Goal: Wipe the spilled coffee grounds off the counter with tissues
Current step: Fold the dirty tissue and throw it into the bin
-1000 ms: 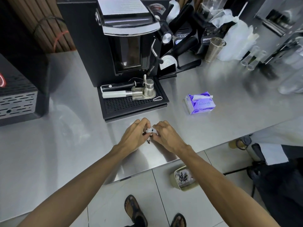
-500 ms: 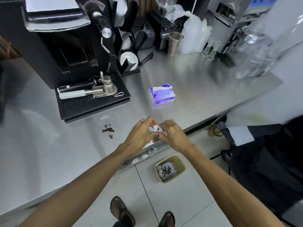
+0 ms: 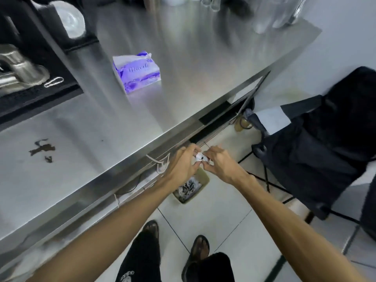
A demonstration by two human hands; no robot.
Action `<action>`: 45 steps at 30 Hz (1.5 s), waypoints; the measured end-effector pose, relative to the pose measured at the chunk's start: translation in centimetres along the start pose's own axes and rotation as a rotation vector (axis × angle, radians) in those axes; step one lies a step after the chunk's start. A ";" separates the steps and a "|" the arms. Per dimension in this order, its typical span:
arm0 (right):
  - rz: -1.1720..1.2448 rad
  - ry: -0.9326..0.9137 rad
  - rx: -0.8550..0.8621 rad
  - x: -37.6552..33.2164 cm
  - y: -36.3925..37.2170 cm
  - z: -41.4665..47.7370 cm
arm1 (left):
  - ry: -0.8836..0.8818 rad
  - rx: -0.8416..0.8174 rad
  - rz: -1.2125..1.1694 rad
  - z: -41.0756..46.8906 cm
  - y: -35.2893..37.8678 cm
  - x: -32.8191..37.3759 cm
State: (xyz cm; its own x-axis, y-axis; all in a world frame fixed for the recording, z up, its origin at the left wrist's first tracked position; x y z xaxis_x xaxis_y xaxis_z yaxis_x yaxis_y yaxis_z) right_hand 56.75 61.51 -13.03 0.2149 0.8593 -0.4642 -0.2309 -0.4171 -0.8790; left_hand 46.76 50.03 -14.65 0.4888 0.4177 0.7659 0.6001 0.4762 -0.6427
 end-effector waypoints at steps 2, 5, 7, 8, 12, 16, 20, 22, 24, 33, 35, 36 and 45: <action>0.005 0.058 -0.028 3.5 5.0 -1.0 | -0.014 -0.045 0.006 0.6 4.1 -4.0; 0.000 0.109 -0.056 8.4 13.7 -2.3 | -0.013 -0.102 0.062 1.7 10.7 -11.4; 0.031 0.161 -0.055 11.3 19.0 -3.0 | -0.009 -0.134 0.093 2.5 15.1 -16.4; 0.046 0.186 -0.039 12.8 21.6 -3.4 | -0.024 -0.161 0.108 2.8 17.3 -18.9; 0.066 0.312 -0.069 18.7 31.3 -4.5 | -0.084 -0.298 0.118 3.7 24.4 -26.7; 0.029 0.386 -0.103 22.3 36.2 -5.6 | -0.074 -0.371 0.198 4.5 27.6 -30.1; 0.062 0.410 -0.010 21.0 34.1 -6.0 | -0.036 -0.332 0.256 4.0 26.0 -28.8; 0.060 0.434 0.000 19.6 31.6 -6.0 | -0.014 -0.271 0.279 3.9 23.8 -26.6; 0.065 0.462 0.021 17.9 28.2 -6.0 | 0.000 -0.205 0.269 3.6 21.0 -23.4; 0.110 0.378 0.146 5.8 5.9 -4.1 | 0.086 -0.015 0.265 0.4 5.7 -3.1; 0.107 0.309 0.179 3.4 0.9 -2.9 | 0.115 0.035 0.260 -0.2 2.6 0.9; 0.103 0.273 0.198 2.2 -1.4 -2.2 | 0.112 0.055 0.247 -0.3 1.1 2.6; 0.108 0.002 0.276 -5.5 -12.4 7.3 | 0.091 0.385 0.106 2.3 -10.7 9.6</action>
State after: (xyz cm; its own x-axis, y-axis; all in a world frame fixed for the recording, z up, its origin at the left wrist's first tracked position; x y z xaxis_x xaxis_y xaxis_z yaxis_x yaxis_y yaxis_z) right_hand 51.45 64.09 1.24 0.1772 0.8134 -0.5540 -0.5021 -0.4094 -0.7617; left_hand 43.61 50.73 -0.44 0.5997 0.4183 0.6822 0.2705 0.6963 -0.6648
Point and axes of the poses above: each hand's wrist, its own z-axis towards the middle knuckle, its own y-axis out of the palm, x = y × z, the point moved 3 cm from there along z, towards the middle knuckle, and after that the axes turned 7 degrees about x, right-handed, at the moved point
